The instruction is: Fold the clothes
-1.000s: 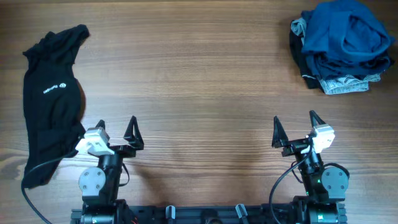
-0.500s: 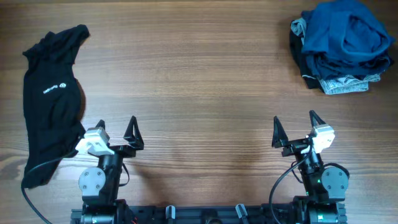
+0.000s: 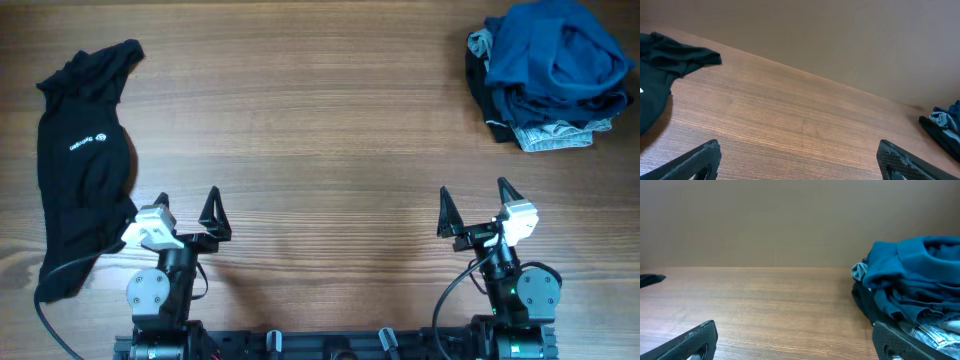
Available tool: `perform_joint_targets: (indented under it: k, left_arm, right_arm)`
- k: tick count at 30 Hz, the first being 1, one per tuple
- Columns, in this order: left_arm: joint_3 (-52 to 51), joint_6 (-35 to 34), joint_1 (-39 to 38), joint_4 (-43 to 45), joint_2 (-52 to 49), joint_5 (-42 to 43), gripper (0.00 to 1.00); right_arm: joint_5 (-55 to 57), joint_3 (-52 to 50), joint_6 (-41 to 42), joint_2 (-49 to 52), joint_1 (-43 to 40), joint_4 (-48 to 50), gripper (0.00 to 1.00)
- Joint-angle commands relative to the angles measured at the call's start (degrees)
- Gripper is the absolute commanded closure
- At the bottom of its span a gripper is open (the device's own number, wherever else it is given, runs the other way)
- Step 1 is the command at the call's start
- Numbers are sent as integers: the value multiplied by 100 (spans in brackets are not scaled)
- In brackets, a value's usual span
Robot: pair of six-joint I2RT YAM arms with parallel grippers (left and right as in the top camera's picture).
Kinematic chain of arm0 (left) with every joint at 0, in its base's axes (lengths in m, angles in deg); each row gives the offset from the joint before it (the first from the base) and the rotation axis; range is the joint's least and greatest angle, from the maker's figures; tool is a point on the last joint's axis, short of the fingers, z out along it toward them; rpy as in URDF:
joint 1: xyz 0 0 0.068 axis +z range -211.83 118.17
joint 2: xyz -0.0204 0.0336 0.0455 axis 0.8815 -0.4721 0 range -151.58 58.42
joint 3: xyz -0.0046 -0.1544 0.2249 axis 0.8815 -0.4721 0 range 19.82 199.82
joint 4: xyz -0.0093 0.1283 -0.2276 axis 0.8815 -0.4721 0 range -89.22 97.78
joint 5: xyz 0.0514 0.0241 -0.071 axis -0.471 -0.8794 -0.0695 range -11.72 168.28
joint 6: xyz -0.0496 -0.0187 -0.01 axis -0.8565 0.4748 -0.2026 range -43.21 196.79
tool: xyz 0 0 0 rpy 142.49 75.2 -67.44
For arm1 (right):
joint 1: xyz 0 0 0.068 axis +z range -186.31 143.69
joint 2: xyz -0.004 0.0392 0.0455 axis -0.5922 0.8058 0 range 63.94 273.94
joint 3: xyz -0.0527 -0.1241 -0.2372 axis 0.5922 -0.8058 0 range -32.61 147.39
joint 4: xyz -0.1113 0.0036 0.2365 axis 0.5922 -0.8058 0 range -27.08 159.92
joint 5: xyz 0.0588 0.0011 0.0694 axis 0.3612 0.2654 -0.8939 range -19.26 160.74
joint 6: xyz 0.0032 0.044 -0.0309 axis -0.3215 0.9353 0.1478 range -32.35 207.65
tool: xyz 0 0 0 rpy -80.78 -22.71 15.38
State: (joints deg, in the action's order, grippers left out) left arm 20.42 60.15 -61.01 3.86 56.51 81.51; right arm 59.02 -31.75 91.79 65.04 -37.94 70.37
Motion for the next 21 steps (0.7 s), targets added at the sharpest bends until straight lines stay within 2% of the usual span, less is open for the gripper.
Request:
perform_joint_targets:
  k: [1,9,10,12,14,17,21]
  left_arm:
    - [-26,-31,31,-35,35,-50,0]
    - [-26,-101,31,-17,35,131,0]
    - [-26,-238,31,44,35,186,0]
    - [20,-647,31,105,33,308,0]
    - [260,-660,31,63,-92,509,0]
    - [1178,-645,33,-240,-861,507,0]
    - [2787,-533,31,-1051,-2614,490,0]
  right_arm:
    - [168,-52,-415,-35,28,168,0]
    - [48,-52,-262,-35,28,116,0]
    - [-280,-52,24,-35,28,343,0]
    - [-1064,9,37,-33,28,662,0]
    - [-1126,289,37,55,28,463,0]
    - [-1128,1207,37,857,28,98,0]
    - [-1628,2761,33,2802,28,-249,0]
